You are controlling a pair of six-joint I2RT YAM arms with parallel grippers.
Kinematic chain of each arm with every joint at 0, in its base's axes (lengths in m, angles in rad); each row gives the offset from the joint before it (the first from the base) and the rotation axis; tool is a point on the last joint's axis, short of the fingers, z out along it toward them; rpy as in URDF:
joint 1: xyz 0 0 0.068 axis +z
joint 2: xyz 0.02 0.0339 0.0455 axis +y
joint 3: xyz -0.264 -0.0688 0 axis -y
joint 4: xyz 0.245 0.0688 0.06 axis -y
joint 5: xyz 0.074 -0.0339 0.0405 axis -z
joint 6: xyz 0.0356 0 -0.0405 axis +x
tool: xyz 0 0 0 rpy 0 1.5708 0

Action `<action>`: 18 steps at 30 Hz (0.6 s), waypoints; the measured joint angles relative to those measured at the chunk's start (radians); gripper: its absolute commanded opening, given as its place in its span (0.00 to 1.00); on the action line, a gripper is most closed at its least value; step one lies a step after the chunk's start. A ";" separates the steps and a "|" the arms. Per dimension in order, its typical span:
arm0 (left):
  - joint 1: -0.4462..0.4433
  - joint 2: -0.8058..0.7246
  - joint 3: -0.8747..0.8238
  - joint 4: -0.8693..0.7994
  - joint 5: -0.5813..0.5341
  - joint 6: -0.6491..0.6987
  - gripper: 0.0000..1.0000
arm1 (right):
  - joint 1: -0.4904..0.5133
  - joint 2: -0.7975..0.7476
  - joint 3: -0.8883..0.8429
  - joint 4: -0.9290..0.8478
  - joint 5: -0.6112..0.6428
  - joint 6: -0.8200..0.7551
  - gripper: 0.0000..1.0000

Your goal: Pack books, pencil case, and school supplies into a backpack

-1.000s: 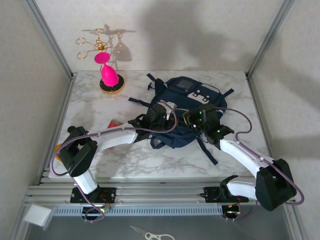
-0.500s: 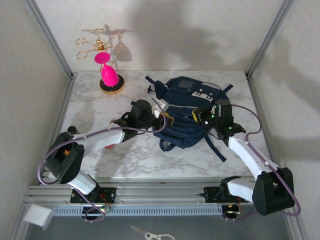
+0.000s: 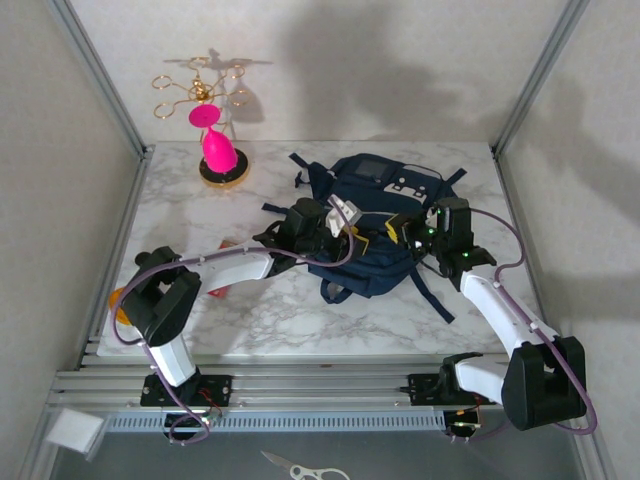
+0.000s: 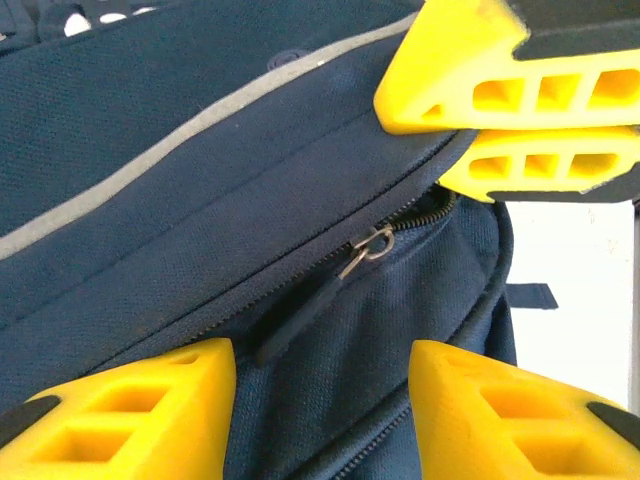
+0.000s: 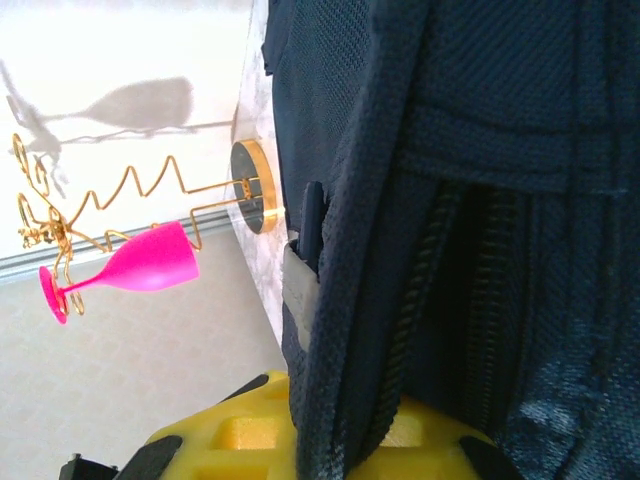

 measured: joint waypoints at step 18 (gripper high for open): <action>-0.056 0.116 0.108 0.014 -0.067 0.020 0.04 | -0.022 0.003 0.000 0.008 0.025 0.000 0.00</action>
